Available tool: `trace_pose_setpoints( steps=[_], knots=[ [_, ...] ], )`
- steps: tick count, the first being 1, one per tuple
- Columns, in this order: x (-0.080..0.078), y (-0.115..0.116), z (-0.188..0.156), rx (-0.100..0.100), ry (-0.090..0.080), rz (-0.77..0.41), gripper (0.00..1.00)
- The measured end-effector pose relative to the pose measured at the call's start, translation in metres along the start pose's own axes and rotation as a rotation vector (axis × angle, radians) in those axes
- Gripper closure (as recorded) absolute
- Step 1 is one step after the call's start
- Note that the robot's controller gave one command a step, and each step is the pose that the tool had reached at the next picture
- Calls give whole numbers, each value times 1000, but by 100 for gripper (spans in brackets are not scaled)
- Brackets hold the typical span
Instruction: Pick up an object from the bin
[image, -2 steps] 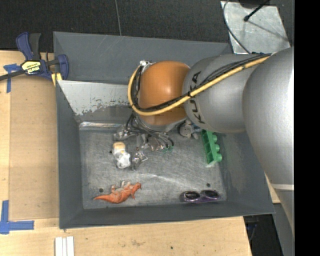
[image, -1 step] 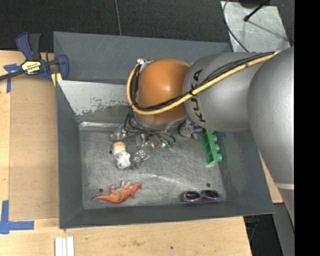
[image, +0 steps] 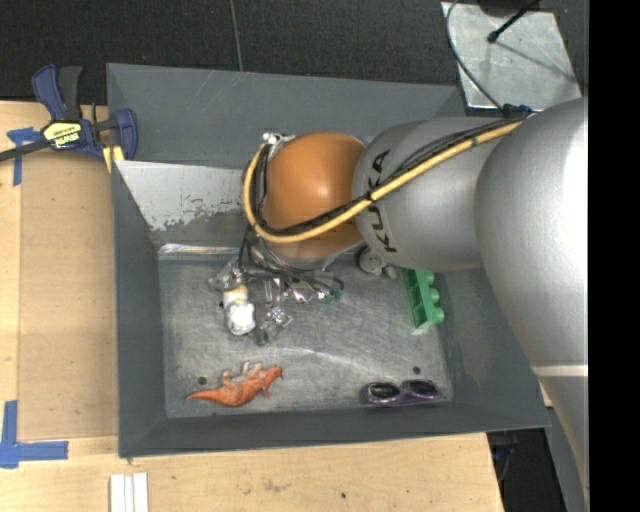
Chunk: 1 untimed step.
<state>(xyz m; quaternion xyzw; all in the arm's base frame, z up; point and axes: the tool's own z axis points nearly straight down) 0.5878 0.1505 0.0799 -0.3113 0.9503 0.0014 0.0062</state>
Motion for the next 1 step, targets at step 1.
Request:
trace_pose_setpoints(
  steps=[1],
  knots=[
    [-9, -4, 0, 6, -21, -184, 100]
  ],
)
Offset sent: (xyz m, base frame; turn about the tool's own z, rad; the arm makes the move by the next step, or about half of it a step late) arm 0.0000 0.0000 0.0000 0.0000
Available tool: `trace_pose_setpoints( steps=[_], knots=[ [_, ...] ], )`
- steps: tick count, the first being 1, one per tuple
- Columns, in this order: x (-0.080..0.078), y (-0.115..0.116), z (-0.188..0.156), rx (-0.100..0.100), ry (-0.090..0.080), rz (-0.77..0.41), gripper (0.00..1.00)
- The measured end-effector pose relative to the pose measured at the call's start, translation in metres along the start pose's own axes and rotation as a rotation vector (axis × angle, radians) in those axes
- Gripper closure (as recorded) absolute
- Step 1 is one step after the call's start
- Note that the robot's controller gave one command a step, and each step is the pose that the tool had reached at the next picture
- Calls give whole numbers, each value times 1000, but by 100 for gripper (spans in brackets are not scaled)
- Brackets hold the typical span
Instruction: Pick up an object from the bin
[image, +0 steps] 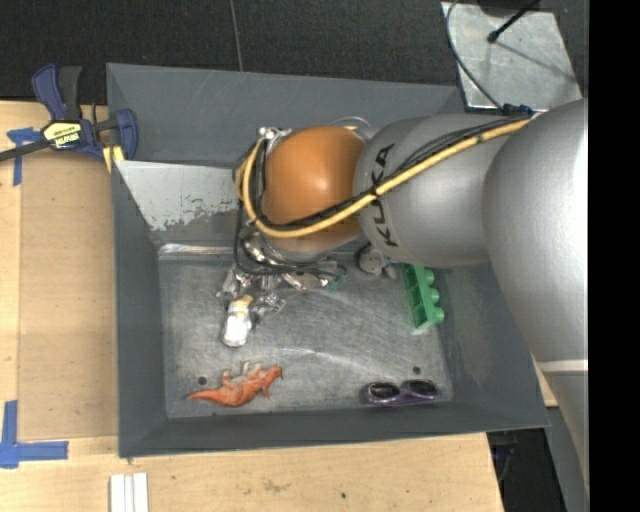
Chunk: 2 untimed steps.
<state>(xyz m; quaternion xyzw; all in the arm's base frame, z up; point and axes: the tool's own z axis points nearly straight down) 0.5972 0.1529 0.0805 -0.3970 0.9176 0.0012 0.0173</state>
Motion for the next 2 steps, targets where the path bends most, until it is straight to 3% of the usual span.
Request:
trace_pose_setpoints(
  steps=[2],
  knots=[
    [1, 1, -3, -3, 7, 1, 100]
  ],
)
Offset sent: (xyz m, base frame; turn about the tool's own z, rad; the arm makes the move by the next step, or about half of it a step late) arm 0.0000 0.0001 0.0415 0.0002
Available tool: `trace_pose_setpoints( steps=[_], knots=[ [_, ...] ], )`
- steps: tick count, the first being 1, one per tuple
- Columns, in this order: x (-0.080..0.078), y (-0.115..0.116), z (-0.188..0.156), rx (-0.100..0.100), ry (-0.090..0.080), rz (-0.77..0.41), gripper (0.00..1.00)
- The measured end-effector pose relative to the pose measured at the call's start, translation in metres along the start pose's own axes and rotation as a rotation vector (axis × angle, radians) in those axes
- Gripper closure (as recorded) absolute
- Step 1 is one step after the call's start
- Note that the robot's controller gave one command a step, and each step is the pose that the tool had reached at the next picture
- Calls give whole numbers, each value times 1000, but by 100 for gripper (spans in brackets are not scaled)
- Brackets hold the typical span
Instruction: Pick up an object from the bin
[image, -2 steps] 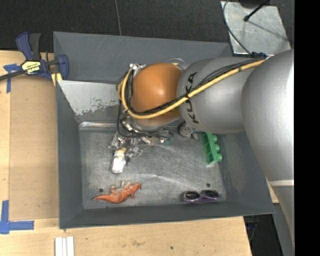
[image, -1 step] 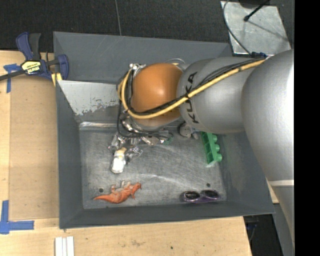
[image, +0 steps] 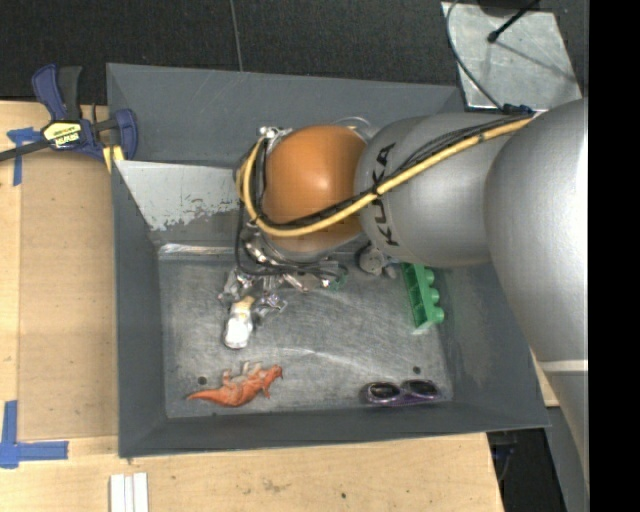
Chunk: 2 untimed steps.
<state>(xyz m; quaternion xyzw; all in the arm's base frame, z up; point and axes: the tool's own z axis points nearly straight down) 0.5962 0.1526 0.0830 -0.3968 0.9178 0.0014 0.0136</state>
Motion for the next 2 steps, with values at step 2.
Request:
trace_pose_setpoints(
  steps=[2],
  knots=[
    [2, 0, -22, -7, 21, 0, 100]
  ],
)
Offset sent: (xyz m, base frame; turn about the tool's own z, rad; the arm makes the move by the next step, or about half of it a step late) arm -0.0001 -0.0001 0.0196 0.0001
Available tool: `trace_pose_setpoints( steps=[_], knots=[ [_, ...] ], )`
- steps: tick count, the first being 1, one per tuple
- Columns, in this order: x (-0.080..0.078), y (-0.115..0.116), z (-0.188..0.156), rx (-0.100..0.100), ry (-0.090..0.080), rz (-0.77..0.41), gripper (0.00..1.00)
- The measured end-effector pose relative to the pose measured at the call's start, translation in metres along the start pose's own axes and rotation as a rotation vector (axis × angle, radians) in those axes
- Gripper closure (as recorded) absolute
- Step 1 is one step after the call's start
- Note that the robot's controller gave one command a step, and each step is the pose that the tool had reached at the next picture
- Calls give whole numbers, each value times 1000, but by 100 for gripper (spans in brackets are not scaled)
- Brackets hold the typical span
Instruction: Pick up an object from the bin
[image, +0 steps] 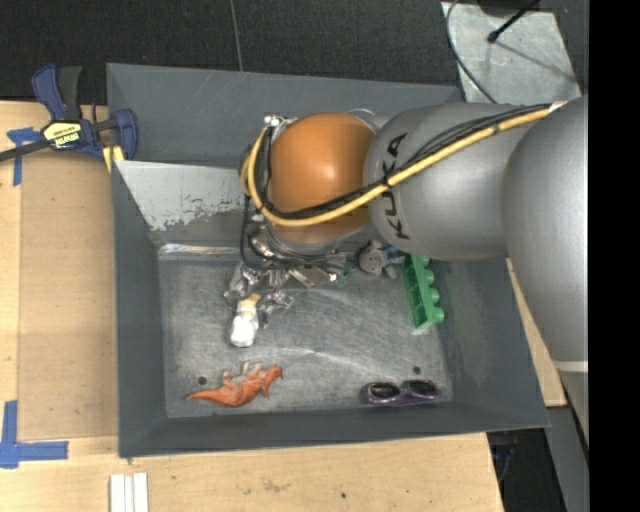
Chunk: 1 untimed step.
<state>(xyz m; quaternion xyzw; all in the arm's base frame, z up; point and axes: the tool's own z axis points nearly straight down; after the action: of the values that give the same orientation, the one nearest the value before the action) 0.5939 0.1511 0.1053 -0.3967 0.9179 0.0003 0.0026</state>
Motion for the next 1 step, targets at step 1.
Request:
trace_pose_setpoints(
  steps=[1],
  knots=[
    [0, 0, -10, 0, 1, 1, 100]
  ],
)
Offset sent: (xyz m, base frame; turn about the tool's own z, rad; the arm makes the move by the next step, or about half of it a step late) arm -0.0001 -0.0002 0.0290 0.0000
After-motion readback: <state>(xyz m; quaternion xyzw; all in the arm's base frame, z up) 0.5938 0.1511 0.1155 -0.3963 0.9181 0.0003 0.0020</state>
